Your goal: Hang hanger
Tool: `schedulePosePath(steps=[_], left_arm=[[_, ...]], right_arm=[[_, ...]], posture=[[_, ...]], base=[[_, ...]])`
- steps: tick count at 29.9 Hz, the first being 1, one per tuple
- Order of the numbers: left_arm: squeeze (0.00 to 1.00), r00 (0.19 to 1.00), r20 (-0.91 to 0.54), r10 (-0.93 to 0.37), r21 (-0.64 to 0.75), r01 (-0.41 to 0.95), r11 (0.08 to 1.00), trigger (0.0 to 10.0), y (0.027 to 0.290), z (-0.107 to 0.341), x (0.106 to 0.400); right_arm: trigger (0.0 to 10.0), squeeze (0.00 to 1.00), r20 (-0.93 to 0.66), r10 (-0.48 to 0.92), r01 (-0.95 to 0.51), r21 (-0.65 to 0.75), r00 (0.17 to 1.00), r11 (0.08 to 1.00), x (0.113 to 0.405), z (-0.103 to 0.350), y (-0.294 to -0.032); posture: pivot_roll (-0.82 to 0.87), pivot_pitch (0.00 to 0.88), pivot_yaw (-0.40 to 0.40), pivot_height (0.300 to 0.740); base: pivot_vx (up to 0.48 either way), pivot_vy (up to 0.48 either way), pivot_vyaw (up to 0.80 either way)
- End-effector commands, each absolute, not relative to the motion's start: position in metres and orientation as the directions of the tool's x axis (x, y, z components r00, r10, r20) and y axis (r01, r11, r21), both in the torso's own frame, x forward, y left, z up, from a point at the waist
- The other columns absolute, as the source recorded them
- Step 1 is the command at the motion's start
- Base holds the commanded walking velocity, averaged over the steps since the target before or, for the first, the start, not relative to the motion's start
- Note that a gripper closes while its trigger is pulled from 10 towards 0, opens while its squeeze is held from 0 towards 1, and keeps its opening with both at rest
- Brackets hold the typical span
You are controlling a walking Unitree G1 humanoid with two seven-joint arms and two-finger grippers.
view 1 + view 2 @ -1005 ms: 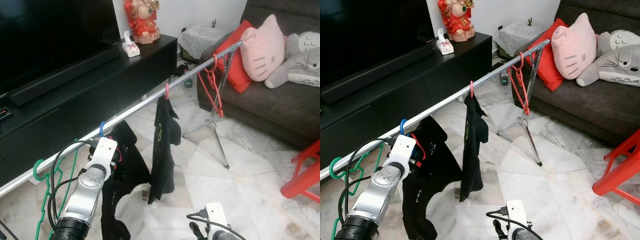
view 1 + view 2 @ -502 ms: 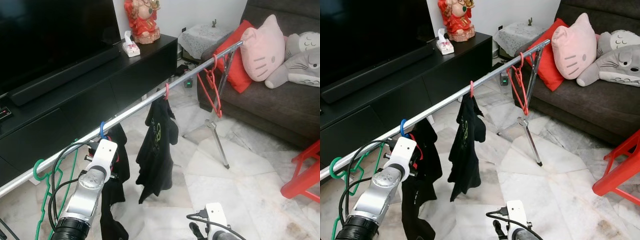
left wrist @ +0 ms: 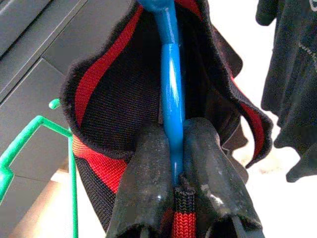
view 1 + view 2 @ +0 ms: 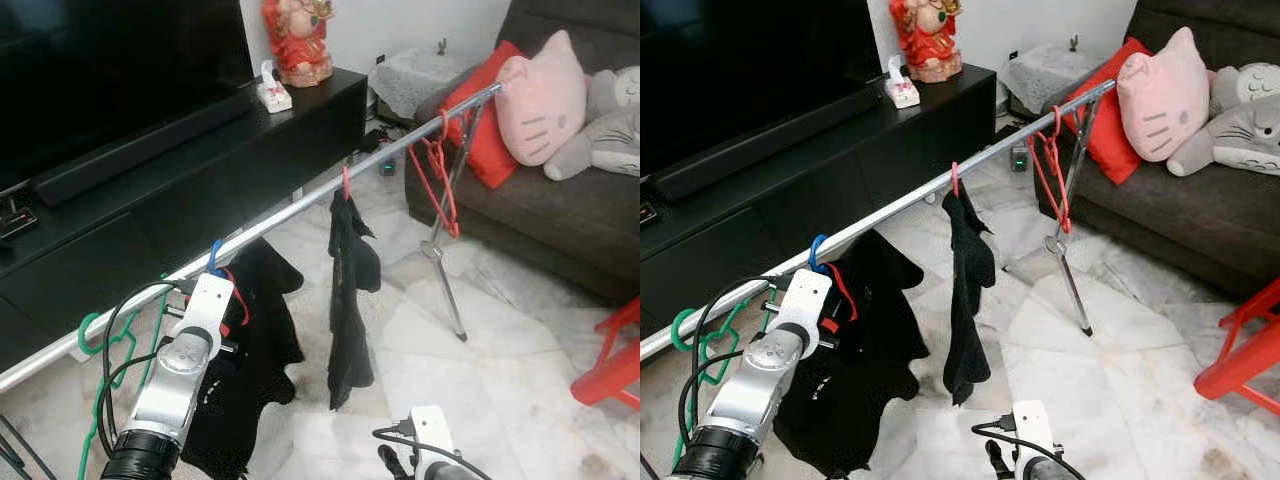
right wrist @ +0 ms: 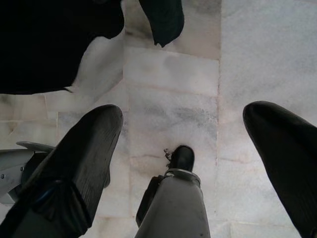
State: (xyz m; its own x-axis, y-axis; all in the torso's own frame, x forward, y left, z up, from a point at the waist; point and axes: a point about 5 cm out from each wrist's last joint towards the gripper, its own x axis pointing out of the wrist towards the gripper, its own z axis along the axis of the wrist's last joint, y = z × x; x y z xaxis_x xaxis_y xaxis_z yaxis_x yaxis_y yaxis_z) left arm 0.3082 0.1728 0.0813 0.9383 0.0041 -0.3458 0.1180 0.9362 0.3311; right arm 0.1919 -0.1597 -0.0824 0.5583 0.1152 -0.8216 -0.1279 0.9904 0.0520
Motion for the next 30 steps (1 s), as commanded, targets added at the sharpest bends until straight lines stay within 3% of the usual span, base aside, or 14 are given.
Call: schedulePosePath(steps=[1, 19, 22, 30], left_arm=[[0.00, 0.942, -0.334, -0.036, 0.312, 0.147, 0.939, 0.0, 0.168, 0.081, 0.307], [0.00, 0.970, -0.235, -0.063, 0.243, 0.122, 0.962, 0.0, 0.176, 0.088, 0.293], [0.00, 0.986, -0.165, -0.028, 0.226, 0.065, 0.972, 0.0, 0.178, 0.096, 0.293], [0.00, 0.993, -0.105, -0.052, 0.215, 0.074, 0.974, 0.0, 0.171, 0.105, 0.296]], right_arm=[[10.0, 0.00, -0.825, 0.116, -0.123, 0.057, 0.553, 0.991, 0.190, -0.084, -0.158], [10.0, 0.00, -0.825, 0.110, -0.115, 0.055, 0.555, 0.992, 0.189, -0.084, -0.158], [10.0, 0.00, -0.825, 0.107, -0.117, 0.050, 0.556, 0.992, 0.190, -0.083, -0.159], [10.0, 0.00, -0.824, 0.104, -0.115, 0.047, 0.557, 0.992, 0.191, -0.083, -0.159]], posture=[[-0.11, 0.000, 0.087, 0.740], [-0.11, 0.000, 0.083, 0.740], [-0.10, 0.000, 0.076, 0.740], [-0.11, 0.000, 0.074, 0.740]], base=[[0.000, 0.000, 0.00], [0.000, 0.000, 0.00], [0.000, 0.000, 0.00], [0.000, 0.000, 0.00]])
